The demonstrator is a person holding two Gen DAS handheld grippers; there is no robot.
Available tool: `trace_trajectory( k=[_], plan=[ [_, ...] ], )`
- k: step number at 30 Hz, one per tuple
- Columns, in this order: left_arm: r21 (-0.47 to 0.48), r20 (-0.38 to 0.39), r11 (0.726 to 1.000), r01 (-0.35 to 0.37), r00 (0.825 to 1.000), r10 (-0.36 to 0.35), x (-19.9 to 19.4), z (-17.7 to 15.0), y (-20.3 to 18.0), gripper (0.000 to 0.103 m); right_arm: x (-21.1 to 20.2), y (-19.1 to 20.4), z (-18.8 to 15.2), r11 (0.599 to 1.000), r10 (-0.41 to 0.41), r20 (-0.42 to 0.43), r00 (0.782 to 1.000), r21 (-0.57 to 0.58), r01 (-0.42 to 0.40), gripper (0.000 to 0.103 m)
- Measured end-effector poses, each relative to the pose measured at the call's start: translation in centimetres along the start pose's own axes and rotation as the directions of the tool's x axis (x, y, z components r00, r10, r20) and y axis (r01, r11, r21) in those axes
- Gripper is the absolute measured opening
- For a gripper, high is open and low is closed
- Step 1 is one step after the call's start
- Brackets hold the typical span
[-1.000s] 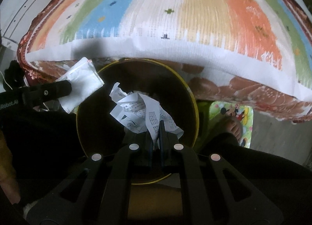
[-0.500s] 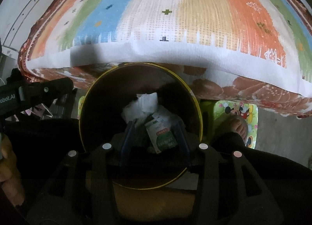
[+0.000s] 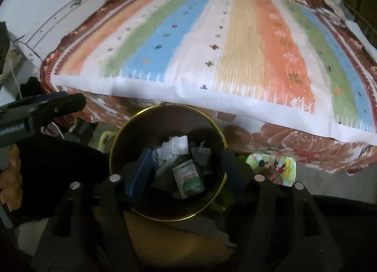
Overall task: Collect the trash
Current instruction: 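Raise both open tools slightly above the bin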
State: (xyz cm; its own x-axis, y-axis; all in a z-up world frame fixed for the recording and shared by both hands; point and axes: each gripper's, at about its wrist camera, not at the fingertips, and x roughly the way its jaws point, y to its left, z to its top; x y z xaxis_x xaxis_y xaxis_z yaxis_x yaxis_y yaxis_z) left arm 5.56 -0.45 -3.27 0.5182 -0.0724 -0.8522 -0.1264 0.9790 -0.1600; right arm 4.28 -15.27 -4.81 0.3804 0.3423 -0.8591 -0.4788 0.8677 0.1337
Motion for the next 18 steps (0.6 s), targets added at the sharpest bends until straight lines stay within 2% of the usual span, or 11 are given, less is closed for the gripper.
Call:
trace_trajectory(
  k=[5,7,11,18],
  plan=[
    [0.024,0.060,0.998,0.062,0.996,-0.064,-2.1,-2.1,-0.2,0.094,-2.7,1.0,-1.7,0.998,-0.009,0.078,0.997,-0.063,0.014,0.087],
    [0.029,0.065,0.998,0.064,0.996,-0.066,-2.5,-2.8,-0.3,0.097,-3.3,1.2,-2.4,0.997,-0.001,0.094,0.996,-0.076,0.008,0.094],
    [0.034,0.062,0.999,0.026,0.998,-0.028,-2.4,-3.7,-0.4,0.097,-5.2,1.3,-3.6,0.997,-0.004,0.161,0.987,-0.081,0.017,0.094],
    [0.032,0.068,0.999,0.009,0.998,-0.012,-2.4,-4.0,-0.3,0.097,-5.6,1.0,-3.9,0.998,0.015,0.164,0.986,-0.067,-0.004,0.094]
  ],
)
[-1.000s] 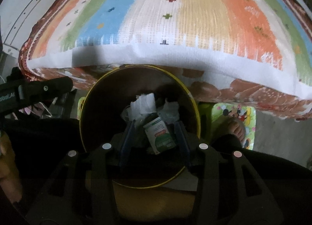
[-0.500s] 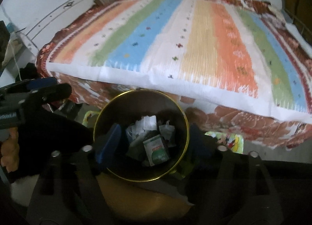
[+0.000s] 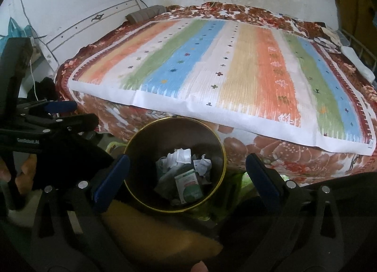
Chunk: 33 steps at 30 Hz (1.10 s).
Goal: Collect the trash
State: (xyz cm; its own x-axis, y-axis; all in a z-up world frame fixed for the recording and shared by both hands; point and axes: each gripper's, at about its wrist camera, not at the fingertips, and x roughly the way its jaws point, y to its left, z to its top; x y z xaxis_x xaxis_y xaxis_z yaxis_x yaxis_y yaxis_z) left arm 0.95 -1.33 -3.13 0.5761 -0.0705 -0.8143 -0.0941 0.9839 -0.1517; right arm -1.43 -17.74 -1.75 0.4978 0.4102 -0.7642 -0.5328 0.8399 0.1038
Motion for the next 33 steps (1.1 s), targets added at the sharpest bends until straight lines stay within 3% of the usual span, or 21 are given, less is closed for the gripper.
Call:
trace_trajectory(
  k=[14,33],
  plan=[
    [0.010,0.046,1.000,0.017,0.999,-0.018,-0.71,-0.27,-0.33,0.097,0.03,0.08,-0.09,0.999,0.040,0.002,0.999,0.005,-0.040,0.094],
    [0.014,0.029,1.000,0.017,0.999,-0.018,-0.41,-0.33,-0.73,0.097,0.00,0.55,-0.08,0.999,0.053,0.002,0.999,0.005,-0.053,0.094]
  ],
)
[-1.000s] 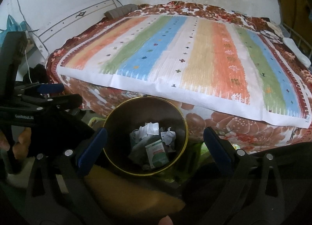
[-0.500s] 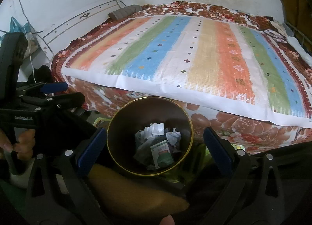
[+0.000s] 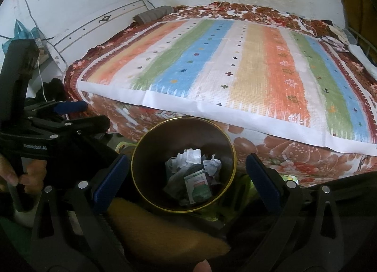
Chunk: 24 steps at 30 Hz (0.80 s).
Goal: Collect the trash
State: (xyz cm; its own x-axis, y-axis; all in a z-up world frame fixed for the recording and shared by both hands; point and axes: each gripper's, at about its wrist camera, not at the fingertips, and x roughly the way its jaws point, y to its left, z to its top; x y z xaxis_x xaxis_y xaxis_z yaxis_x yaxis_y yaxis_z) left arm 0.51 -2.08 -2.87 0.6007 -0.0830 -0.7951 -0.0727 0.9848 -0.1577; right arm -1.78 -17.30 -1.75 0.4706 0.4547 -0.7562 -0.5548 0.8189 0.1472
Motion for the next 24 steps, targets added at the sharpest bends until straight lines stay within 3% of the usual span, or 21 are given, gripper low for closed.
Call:
trace_trajectory(
  k=[24],
  plan=[
    [0.005,-0.001,1.000,-0.005,1.000,0.005,0.00,-0.34,-0.16,0.097,-0.03,0.16,0.03,1.000,0.003,-0.001,1.000,0.000,-0.003,0.094]
  ],
)
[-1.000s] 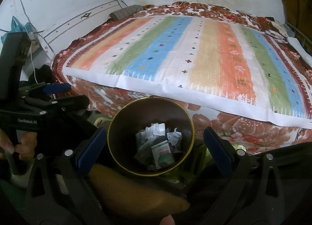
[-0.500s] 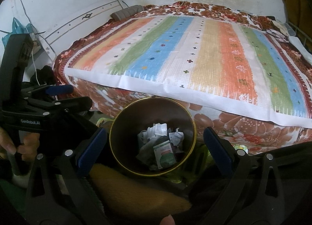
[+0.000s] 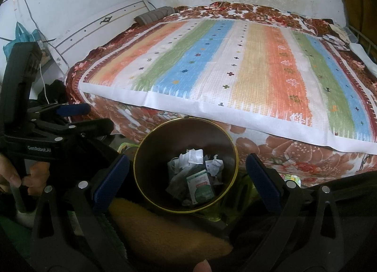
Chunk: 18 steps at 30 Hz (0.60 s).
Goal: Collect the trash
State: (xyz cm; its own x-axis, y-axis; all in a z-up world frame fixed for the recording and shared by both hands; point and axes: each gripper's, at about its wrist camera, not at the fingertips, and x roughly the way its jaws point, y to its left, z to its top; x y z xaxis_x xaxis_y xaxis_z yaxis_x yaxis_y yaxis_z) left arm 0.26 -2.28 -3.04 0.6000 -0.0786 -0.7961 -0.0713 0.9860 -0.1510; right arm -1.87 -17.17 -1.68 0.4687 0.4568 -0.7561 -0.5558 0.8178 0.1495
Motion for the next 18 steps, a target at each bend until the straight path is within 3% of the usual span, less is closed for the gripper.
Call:
trace_trajectory(
  k=[18],
  plan=[
    [0.001,-0.003,1.000,0.000,1.000,0.000,0.04,0.34,0.19,0.097,-0.03,0.06,-0.01,1.000,0.002,0.000,1.000,0.001,-0.002,0.094]
  ],
)
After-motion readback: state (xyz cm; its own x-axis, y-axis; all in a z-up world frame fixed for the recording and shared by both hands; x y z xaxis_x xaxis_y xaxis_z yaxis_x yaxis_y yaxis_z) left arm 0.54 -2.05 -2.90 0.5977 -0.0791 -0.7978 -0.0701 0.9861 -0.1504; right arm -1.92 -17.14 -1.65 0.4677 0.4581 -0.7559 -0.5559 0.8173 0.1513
